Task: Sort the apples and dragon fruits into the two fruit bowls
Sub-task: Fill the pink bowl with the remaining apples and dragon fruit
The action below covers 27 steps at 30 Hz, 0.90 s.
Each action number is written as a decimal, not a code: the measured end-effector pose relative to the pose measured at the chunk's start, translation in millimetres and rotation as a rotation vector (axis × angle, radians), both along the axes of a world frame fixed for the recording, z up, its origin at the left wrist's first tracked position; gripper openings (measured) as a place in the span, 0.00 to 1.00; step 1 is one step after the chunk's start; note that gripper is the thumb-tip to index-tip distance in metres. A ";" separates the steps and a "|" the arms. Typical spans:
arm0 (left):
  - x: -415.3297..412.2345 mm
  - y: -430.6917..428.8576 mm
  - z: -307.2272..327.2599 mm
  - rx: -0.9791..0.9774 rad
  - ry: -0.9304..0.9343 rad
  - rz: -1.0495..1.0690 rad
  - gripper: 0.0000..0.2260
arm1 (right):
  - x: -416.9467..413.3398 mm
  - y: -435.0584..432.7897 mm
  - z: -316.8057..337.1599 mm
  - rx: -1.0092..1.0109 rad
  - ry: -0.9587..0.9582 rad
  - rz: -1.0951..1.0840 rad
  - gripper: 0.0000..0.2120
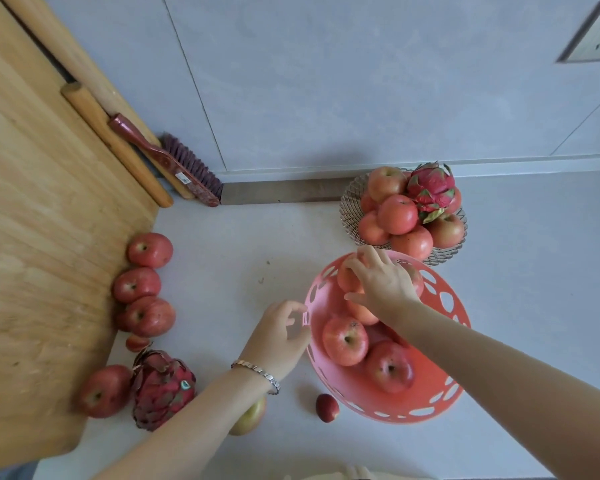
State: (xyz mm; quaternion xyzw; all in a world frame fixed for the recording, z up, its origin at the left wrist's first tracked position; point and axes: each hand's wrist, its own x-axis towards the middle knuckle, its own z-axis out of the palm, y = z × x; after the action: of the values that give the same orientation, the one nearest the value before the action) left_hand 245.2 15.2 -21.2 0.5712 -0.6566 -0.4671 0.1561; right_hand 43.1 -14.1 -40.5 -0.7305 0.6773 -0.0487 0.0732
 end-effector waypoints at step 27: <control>58.5 25.2 -24.1 0.259 -0.688 -0.227 0.29 | 31.2 65.4 10.9 0.028 -0.506 -0.088 0.17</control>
State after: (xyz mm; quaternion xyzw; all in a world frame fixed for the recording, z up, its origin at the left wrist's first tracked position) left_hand 303.7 40.4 -45.3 0.6332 -0.6653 -0.3416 -0.1992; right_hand 74.4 51.3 -29.6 -0.6637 0.6691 -0.2237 0.2483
